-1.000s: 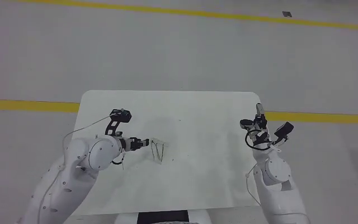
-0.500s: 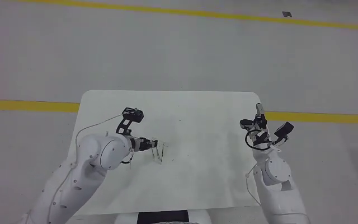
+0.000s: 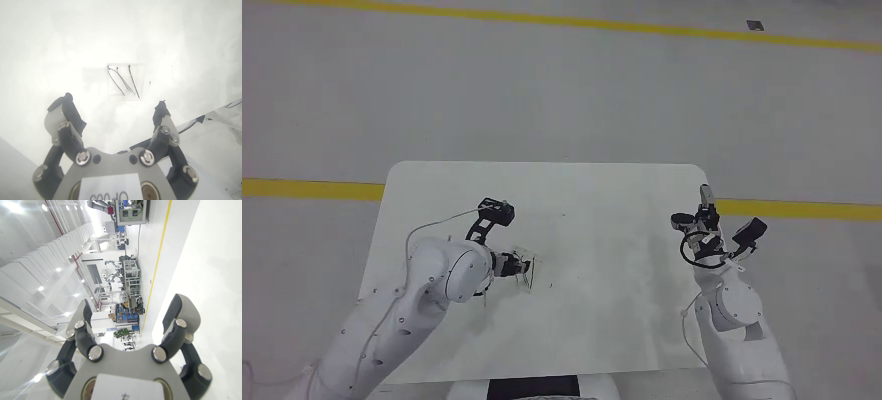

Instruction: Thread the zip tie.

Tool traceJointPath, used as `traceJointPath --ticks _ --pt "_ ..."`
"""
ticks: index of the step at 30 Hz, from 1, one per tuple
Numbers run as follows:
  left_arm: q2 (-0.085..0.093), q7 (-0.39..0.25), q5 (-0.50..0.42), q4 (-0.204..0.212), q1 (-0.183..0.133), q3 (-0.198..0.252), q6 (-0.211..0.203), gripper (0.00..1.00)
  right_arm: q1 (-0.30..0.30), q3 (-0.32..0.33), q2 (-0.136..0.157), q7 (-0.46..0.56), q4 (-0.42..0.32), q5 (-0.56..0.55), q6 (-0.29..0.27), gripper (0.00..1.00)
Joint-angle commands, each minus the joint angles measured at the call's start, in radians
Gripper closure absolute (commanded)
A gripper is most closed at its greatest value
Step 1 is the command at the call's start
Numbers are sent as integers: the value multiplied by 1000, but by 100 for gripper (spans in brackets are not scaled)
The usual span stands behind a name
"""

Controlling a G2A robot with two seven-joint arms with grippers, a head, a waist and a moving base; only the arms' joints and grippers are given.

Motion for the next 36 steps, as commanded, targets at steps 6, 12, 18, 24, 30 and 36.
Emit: traceJointPath --ticks 6,12,18,24,30,36 --pt "-15 23 8 61 23 -41 0 0 0 0 0 0 0 0 0 0" --pt "-78 -5 84 93 39 -56 0 0 0 0 0 0 0 0 0 0" --pt "-122 -36 129 82 53 -69 0 0 0 0 0 0 0 0 0 0" --pt "-122 -36 129 82 53 -69 0 0 0 0 0 0 0 0 0 0" --pt "-126 -17 97 76 61 -83 0 0 0 0 0 0 0 0 0 0" --pt "-144 -30 61 104 43 -85 0 0 0 0 0 0 0 0 0 0"
